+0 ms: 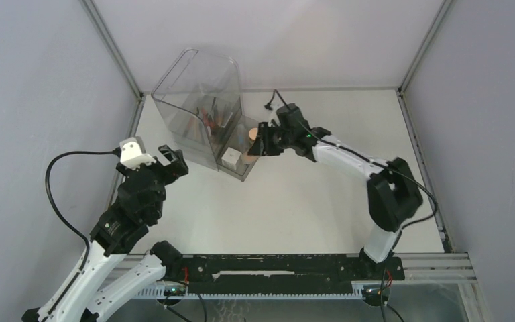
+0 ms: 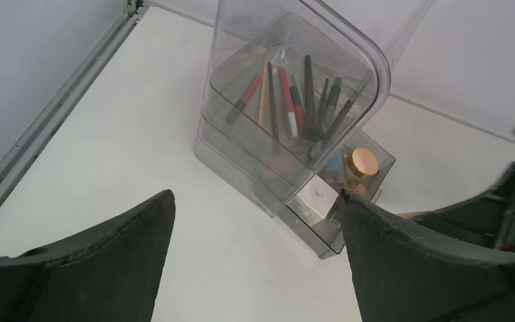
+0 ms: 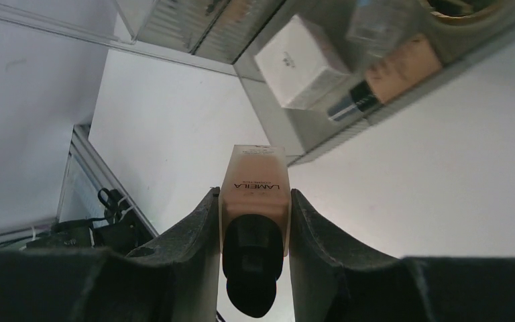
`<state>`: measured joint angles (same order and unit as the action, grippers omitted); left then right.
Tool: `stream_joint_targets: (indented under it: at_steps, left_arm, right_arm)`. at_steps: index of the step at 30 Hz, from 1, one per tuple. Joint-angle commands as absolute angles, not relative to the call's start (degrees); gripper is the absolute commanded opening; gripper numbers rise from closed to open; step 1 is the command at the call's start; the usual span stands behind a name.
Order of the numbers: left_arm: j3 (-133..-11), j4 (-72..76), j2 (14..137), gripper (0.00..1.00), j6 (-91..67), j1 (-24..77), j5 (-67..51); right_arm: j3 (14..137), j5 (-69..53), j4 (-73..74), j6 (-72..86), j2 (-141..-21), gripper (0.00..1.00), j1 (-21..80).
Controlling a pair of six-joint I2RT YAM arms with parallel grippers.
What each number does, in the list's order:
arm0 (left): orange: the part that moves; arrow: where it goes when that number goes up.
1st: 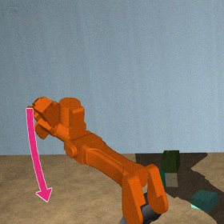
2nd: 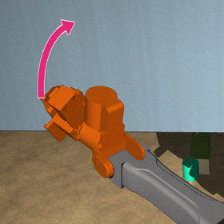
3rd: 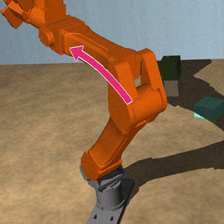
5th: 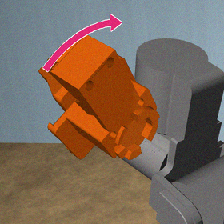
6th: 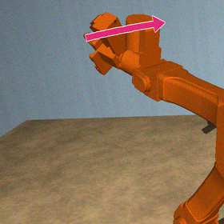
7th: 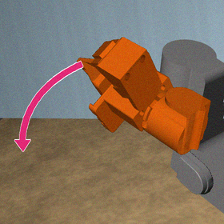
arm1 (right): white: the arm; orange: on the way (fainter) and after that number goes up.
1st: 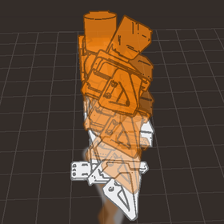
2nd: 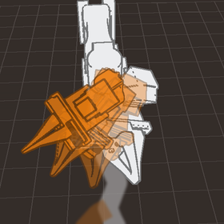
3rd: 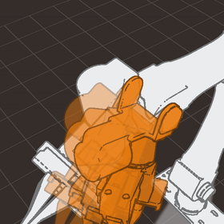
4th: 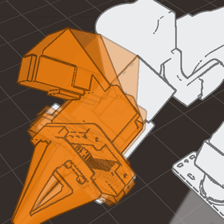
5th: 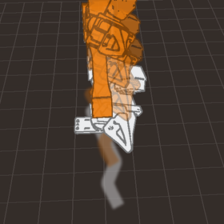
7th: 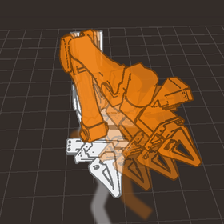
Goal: Organize the makeup
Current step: Place the makeup in the drawer.
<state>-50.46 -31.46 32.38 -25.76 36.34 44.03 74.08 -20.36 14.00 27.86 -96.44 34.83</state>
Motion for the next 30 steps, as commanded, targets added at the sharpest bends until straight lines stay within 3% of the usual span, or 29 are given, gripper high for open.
stream_joint_targets:
  at_steps: [1, 8, 23, 30]
  left_arm:
    - [-50.52, -32.42, 31.14, 0.94, -26.2, 36.13, 46.85]
    - [-51.15, -33.87, 31.92, 0.94, -26.33, 36.12, 47.23]
    - [-51.25, -35.25, 31.64, 0.94, -26.41, 36.12, 47.78]
    - [-52.27, -35.28, 31.84, 0.94, -26.19, 36.13, 48.07]
  right_arm:
    - [83.17, -23.9, 11.9, 29.68, -103.46, 0.0, 36.97]
    - [89.97, -22.69, 14.73, 34.17, -112.27, 0.0, 37.37]
    - [88.43, -22.41, 9.36, 38.12, -118.25, 0.0, 35.18]
    - [96.97, -21.33, 9.47, 38.89, -124.88, 0.0, 35.59]
